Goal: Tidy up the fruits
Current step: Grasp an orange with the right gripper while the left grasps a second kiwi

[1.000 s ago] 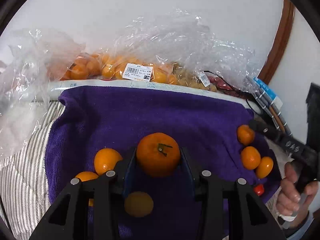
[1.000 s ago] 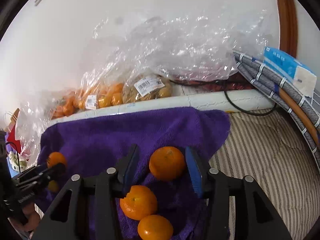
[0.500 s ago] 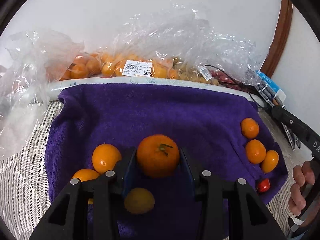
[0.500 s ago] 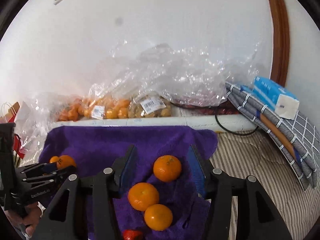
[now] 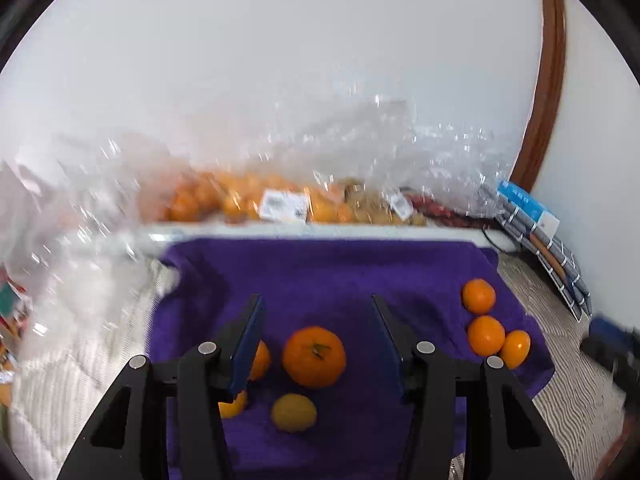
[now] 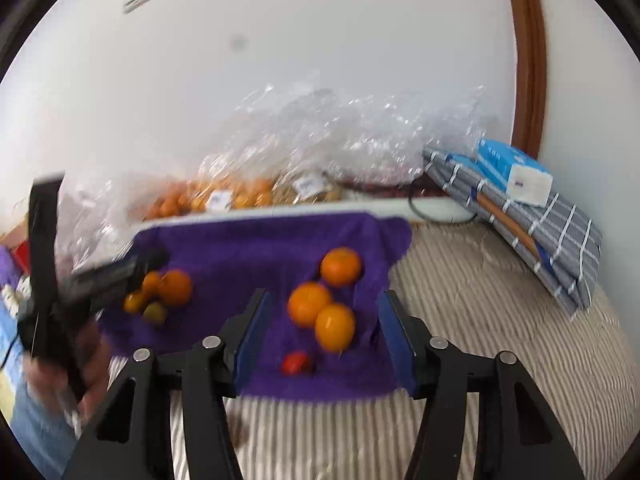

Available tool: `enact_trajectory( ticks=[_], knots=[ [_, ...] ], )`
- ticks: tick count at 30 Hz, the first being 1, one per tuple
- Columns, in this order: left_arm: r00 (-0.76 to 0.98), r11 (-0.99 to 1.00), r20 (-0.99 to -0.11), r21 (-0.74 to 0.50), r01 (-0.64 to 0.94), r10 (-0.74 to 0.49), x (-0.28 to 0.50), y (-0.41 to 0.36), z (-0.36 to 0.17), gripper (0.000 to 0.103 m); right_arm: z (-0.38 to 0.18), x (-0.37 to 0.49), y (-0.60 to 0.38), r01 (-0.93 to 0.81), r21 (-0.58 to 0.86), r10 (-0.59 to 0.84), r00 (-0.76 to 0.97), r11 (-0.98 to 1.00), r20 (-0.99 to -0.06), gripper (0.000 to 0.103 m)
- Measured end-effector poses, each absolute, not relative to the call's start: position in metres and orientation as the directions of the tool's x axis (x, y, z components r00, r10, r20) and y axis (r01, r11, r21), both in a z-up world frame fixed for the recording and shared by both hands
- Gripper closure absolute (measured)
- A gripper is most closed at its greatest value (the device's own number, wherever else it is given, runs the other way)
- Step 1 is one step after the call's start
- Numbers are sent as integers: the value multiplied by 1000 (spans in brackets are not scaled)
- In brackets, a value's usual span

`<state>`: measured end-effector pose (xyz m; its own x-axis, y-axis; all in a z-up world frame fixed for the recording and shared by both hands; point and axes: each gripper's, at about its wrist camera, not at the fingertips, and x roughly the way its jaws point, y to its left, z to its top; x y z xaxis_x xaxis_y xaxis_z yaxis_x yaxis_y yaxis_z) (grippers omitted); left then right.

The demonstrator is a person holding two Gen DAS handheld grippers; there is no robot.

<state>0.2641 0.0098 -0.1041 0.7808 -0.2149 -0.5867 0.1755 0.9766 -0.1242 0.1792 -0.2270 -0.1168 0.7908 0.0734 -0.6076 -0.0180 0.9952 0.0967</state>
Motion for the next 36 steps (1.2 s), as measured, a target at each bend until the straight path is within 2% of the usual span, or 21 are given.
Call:
enact_trajectory(
  ticks=[3, 9, 13, 16, 25, 30, 32, 34, 36],
  knots=[
    [802, 984, -569, -113, 140, -180, 253, 18, -88, 53, -122, 161, -219, -41, 74, 78, 783, 996, -617, 47],
    [736, 962, -623, -226, 154, -264, 217, 51, -93, 56, -146, 130, -200, -111, 92, 144, 745, 990, -651, 47],
    [737, 976, -640, -160, 147, -216, 189, 69, -110, 56, -163, 120, -189, -134, 127, 185, 722, 983, -667, 47],
    [722, 976, -657, -172, 135, -216, 177, 82, -121, 56, -172, 116, -177, -163, 118, 199, 711, 980, -674, 47],
    [742, 964, -620, -219, 148, -255, 164, 98, -134, 56, -191, 125, -143, -230, 20, 178, 694, 973, -698, 47],
    [721, 958, -636, -246, 148, -275, 167, 96, -141, 56, -199, 138, -139, -213, 8, 153, 677, 977, -719, 47],
    [719, 959, -640, -245, 145, -272, 167, 95, -142, 56, -202, 143, -138, -215, 8, 153, 664, 976, -732, 51],
    [719, 959, -639, -243, 149, -274, 166, 93, -142, 56, -206, 148, -135, -229, 7, 156, 641, 973, -752, 69],
    [721, 957, -633, -241, 161, -281, 165, 91, -141, 56, -206, 147, -133, -240, 10, 166, 638, 971, -752, 69]
  ],
)
